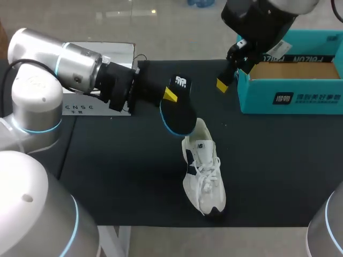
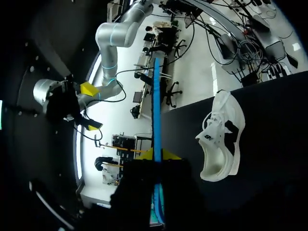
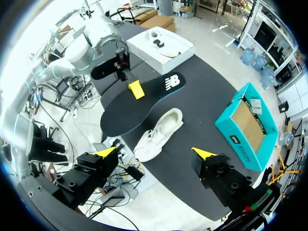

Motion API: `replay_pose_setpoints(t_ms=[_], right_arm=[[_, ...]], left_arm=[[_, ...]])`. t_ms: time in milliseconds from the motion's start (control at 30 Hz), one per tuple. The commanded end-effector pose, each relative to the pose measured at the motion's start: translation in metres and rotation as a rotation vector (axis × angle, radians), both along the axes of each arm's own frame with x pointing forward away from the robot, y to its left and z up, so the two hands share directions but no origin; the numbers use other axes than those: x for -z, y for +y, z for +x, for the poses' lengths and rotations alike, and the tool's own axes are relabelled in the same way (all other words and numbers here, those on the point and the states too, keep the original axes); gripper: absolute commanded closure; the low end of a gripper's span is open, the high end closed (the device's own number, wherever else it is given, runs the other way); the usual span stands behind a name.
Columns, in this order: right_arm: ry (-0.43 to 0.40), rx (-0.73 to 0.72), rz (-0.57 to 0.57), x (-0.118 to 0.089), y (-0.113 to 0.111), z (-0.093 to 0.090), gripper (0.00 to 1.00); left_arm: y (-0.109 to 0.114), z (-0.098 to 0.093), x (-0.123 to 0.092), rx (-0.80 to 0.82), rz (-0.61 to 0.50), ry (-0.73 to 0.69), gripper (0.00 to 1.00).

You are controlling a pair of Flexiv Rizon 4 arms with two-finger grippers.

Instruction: Take the shoe out of the shoebox, open the shoe tongue, remove and reinsert the insole, then place the shoe into the shoebox

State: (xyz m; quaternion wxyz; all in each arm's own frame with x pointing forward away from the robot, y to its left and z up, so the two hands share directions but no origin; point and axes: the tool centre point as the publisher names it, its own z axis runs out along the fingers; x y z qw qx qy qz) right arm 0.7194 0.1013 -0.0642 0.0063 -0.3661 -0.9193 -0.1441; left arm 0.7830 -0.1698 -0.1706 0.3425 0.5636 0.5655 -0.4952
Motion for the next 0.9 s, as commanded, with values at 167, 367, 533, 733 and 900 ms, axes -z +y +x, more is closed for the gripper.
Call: replay_pose_setpoints(t_ms=[167,367,533,733,900], right_arm=[[0.001,0.001,-0.001,0.001,0.001,0.001,0.00],[0.001,0.001,-0.001,0.001,0.001,0.001,0.00],[0.001,0.001,-0.001,0.001,0.001,0.001,0.00],[0.001,0.001,-0.001,0.001,0.001,0.001,0.00],[0.001,0.001,-0.001,0.001,0.001,0.001,0.00]], left_arm=[[0.017,-0.010,0.022,-0.026,-0.096,-0.164,1.00],[0.014,-0.005,0.038,-0.061,-0.100,-0.190,1.00],[0.012,0.005,0.037,-0.096,-0.133,-0.259,1.00],[-0.001,0.021,0.031,-0.100,-0.123,-0.306,1.00],[-0.014,0.040,0.021,-0.077,-0.122,-0.334,1.00]])
